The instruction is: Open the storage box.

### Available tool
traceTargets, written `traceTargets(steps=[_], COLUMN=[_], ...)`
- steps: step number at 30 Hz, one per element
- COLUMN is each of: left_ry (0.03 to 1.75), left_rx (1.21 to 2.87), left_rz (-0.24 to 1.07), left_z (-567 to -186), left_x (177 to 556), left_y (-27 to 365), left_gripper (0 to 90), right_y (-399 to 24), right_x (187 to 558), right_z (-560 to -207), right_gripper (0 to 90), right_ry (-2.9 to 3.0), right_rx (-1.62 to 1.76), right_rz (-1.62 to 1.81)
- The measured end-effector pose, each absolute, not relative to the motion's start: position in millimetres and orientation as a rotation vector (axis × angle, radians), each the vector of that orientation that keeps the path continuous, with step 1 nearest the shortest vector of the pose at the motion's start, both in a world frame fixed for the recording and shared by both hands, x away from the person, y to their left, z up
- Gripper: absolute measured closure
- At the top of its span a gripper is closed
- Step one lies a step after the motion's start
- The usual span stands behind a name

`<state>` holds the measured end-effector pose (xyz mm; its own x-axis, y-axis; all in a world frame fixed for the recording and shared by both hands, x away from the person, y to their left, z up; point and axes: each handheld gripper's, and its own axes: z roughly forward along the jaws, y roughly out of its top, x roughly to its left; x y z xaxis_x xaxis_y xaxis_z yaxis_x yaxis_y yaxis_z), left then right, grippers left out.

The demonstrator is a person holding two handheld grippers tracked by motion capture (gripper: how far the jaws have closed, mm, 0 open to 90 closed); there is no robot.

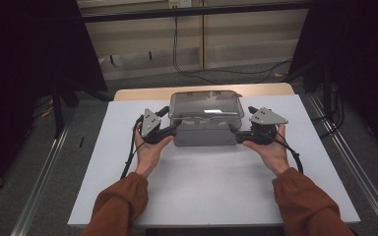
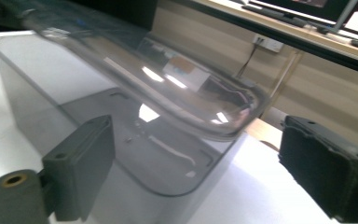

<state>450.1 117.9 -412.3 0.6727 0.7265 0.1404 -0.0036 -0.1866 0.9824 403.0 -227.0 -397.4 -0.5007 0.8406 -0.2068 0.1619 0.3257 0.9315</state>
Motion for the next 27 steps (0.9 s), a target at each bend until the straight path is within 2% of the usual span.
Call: traceTargets(steps=[18, 27], left_ry=[0.599, 0.605], left_rx=[1.644, 1.630], left_rz=[0.738, 0.734], left_z=[-400.3, -398.0], left_x=[455.4, 461.2], left_y=[116.7, 117.1], left_gripper=[39.4, 37.0], right_y=[-230.1, -230.3], right_x=[424.2, 429.8], right_z=[-392.4, -387.2], right_gripper=[39.4, 43.3], right_ry=[1.821, 1.795], right_rx=[0.838, 0.829], right_rz=[1.282, 1.311])
